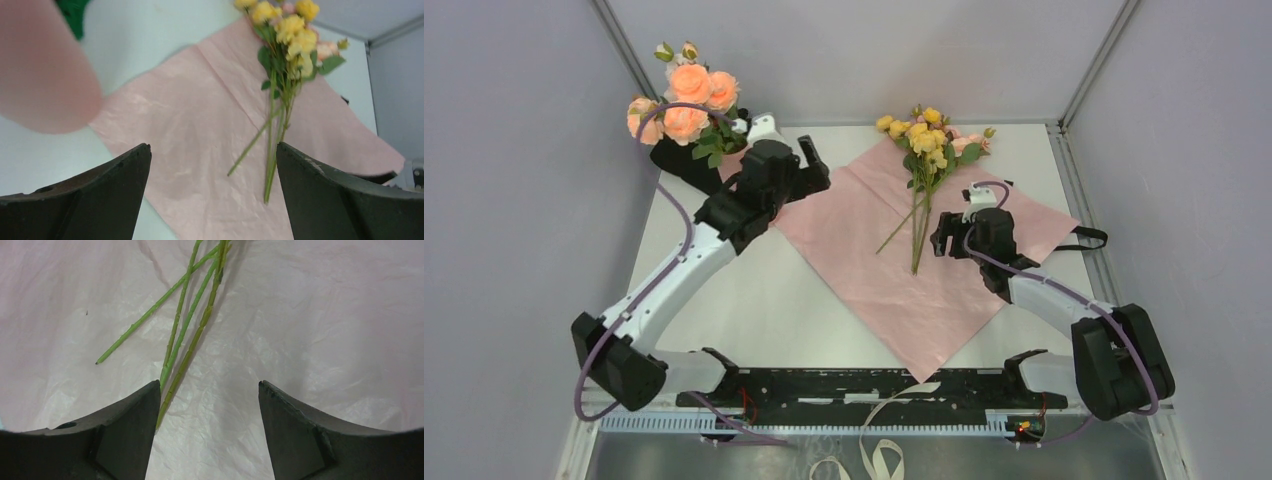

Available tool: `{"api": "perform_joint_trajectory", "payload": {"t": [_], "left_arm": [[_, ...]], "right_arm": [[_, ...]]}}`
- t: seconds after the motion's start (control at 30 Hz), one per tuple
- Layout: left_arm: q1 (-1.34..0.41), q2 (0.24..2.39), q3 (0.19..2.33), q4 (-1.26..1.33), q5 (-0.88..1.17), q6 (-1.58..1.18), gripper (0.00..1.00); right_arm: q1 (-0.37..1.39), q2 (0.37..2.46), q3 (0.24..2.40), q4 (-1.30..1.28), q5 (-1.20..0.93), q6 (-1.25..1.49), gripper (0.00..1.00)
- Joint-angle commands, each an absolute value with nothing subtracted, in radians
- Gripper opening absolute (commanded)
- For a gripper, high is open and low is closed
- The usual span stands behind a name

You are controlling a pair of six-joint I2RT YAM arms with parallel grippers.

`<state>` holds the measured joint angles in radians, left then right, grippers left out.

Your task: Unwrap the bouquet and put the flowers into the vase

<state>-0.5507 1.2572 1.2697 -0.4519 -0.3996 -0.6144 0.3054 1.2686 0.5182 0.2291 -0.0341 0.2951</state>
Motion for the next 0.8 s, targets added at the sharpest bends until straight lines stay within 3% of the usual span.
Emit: {"api": "perform_joint_trajectory", "payload": {"t": [0.0, 0.13, 0.37, 0.77], "left_arm": [[-0.595, 1.430, 1.345, -0.412, -0.185, -0.607, 1.00], [-0.604, 1.670, 1.477, -0.396, 0.030, -0.562, 0.98], [-0.622, 2.078, 1.818, -0.456, 0.144, -0.452, 0.94], [-0.658, 2.243, 1.959, -0.515, 0.222, -0.212, 0.88]], "right_arm": [[0.308, 1.200, 0.572, 0.227, 0.063, 0.296, 0.78], [0.307, 1.111, 0.569, 0.187, 0.156, 0.285, 0.78], [0.302, 1.045, 0.567, 0.131, 0.198, 0.264, 0.78], [0.297, 1.016, 0.507, 0.133, 0.203, 0.271, 0.78]]}}
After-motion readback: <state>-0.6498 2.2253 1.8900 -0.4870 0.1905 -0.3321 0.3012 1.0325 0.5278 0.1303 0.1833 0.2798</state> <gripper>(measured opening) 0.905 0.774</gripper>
